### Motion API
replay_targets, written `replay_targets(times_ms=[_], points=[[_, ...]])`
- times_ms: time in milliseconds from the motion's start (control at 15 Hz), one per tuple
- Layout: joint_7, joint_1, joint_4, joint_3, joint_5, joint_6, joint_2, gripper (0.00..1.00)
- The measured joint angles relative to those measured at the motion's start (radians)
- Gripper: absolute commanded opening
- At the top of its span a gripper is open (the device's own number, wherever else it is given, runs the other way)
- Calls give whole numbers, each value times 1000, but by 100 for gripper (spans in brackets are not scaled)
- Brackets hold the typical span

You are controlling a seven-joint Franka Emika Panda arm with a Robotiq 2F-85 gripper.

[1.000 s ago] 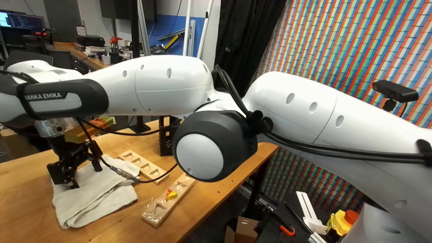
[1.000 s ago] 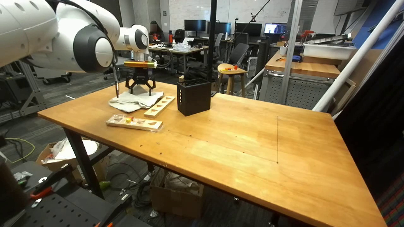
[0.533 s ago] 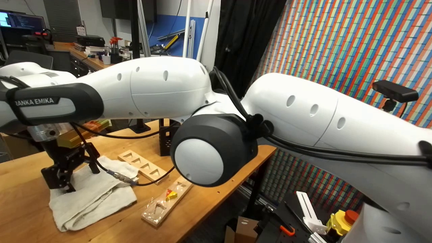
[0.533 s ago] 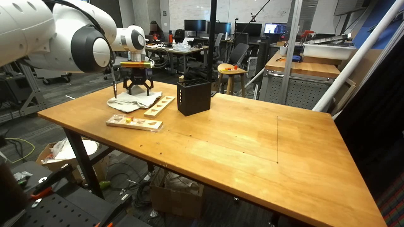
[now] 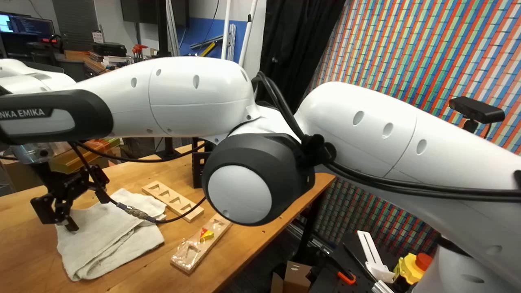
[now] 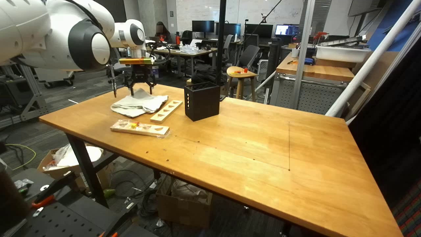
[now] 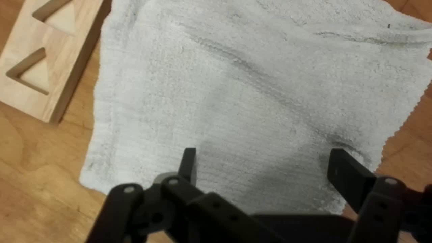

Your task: Pick up the cloth and put it in the box, then remove it and fold it on the table

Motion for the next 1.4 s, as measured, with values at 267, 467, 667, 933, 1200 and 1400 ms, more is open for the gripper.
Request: replay_targets(times_ms=[267,467,667,933,1200,1400], points=[[19,5,0,-1,-4,-4,-31,100],[33,9,-3,-1,-4,-4,-33,100],[50,14,-3,-1,-4,-4,-28,99],[51,22,-2,11,5,0,-25,100],[30,46,0,24,8,34,-32,100],[28,72,0,25,8,47,-35,100]])
